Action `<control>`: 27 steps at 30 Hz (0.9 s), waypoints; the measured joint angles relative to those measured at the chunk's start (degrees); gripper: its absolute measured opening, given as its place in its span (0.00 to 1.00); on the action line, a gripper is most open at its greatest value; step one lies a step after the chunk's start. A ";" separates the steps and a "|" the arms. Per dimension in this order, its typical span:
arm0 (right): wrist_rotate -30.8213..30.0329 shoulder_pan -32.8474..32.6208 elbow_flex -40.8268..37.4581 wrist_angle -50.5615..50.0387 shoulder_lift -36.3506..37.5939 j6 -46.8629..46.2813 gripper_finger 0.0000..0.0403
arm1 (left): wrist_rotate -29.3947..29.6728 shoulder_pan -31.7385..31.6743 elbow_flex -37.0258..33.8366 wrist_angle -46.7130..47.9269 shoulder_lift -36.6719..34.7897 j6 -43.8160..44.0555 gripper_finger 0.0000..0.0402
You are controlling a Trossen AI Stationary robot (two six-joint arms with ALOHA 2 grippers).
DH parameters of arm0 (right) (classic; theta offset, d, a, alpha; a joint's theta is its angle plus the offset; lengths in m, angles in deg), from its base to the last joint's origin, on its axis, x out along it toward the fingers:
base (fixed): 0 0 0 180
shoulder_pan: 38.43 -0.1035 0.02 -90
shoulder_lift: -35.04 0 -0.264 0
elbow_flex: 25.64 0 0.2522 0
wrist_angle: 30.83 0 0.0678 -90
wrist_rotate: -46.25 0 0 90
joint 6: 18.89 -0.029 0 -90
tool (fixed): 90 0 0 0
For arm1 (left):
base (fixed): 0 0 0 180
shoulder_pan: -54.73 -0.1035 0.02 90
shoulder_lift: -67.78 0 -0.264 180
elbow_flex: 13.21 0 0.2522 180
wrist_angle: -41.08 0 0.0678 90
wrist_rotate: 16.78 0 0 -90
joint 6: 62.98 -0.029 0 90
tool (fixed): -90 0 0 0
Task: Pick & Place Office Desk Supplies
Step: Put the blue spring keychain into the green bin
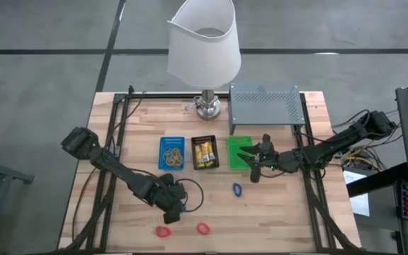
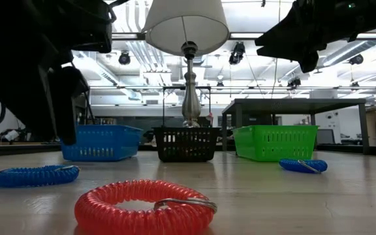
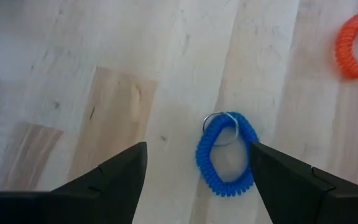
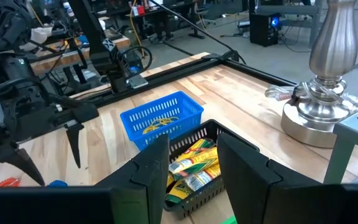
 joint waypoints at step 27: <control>0.00 0.04 0.01 0.00 0.01 -0.03 0.33 | -0.59 0.37 -8.97 -11.46 0.15 0.89 0.62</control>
